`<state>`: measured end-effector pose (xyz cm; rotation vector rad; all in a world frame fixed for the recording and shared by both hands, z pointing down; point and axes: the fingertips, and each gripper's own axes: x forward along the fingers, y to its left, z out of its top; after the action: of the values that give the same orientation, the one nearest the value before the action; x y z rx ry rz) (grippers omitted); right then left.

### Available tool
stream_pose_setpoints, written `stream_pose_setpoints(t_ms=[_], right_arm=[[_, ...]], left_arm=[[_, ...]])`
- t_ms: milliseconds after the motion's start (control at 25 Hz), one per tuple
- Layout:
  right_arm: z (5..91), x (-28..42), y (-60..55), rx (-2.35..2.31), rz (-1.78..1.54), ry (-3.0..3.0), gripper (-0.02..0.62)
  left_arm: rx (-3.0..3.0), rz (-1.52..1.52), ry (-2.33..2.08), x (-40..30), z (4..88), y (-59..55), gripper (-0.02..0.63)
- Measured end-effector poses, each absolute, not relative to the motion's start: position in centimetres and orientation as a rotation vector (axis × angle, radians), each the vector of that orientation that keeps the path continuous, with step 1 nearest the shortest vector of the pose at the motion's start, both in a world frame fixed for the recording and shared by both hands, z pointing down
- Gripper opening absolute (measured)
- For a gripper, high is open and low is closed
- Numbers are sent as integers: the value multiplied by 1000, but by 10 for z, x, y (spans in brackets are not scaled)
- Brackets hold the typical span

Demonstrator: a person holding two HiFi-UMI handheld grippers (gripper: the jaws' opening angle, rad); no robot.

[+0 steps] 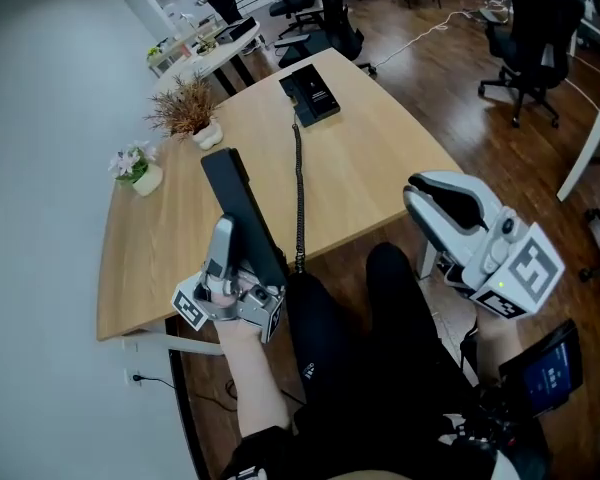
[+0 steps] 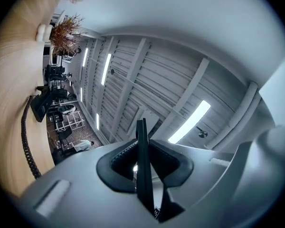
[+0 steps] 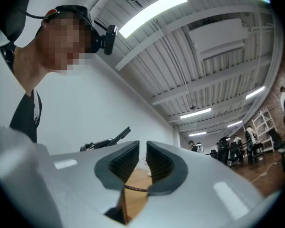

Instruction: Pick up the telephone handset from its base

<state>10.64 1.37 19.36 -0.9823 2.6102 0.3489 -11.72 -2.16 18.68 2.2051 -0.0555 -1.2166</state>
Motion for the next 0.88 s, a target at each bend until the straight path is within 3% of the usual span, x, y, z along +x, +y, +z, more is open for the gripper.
stream_pose_setpoints(t_ms=[880], right_arm=[[195, 120, 165, -1016, 458, 2687, 38]], left_arm=[[2201, -1241, -89, -92, 192, 123, 77]])
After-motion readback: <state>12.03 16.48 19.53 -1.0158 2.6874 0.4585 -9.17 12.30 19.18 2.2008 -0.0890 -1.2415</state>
